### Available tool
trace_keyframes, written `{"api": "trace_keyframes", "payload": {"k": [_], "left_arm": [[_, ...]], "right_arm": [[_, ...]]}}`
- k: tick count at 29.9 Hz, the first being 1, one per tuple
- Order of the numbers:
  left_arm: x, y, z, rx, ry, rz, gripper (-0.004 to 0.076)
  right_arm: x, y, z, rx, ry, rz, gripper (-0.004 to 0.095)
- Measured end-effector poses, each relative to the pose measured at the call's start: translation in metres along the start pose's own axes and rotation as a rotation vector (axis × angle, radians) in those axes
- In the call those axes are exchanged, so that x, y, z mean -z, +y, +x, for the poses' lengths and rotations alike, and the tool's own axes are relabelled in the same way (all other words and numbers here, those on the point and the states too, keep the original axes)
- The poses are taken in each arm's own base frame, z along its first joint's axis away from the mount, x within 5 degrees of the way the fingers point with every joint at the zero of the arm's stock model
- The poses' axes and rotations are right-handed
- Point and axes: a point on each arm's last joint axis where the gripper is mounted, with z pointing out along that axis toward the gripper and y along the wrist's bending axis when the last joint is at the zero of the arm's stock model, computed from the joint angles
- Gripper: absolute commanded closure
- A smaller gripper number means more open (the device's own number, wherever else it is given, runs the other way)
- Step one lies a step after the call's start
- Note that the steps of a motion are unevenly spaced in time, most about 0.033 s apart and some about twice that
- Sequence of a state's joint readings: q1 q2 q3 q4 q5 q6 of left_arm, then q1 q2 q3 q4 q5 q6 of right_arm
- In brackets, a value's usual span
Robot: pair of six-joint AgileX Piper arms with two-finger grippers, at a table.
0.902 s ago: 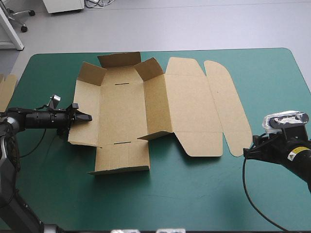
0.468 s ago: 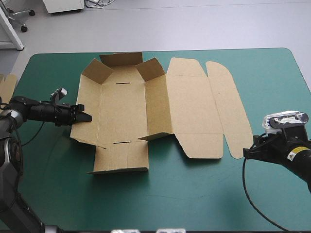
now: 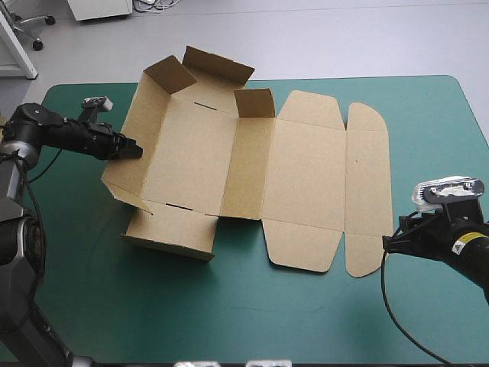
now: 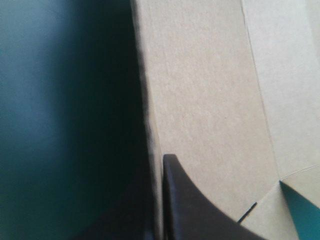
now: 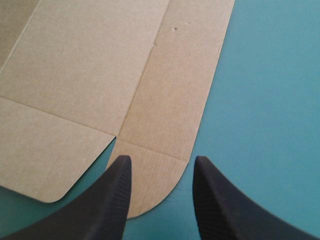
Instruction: Fold the box
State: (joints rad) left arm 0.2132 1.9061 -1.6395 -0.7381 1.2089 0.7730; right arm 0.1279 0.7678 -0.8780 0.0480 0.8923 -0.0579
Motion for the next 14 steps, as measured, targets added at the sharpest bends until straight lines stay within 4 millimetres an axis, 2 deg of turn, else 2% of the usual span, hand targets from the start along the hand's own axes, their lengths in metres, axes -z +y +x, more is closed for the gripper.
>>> {"api": "trace_keyframes", "payload": {"k": [4, 9, 14], "left_arm": [[-0.007, -0.021, -0.014, -0.135, 0.062, -0.063, 0.0738], [-0.018, -0.044, -0.031, -0.267, 0.073, -0.054, 0.072], [-0.027, -0.07, -0.045, -0.503, 0.075, -0.042, 0.0716]], "right_arm": [[0.0, 0.0, 0.0, 0.0, 0.0, 0.0, 0.0536], [0.0, 0.0, 0.0, 0.0, 0.0, 0.0, 0.0536], [0.0, 0.0, 0.001, -0.003, 0.012, -0.004, 0.0536]]}}
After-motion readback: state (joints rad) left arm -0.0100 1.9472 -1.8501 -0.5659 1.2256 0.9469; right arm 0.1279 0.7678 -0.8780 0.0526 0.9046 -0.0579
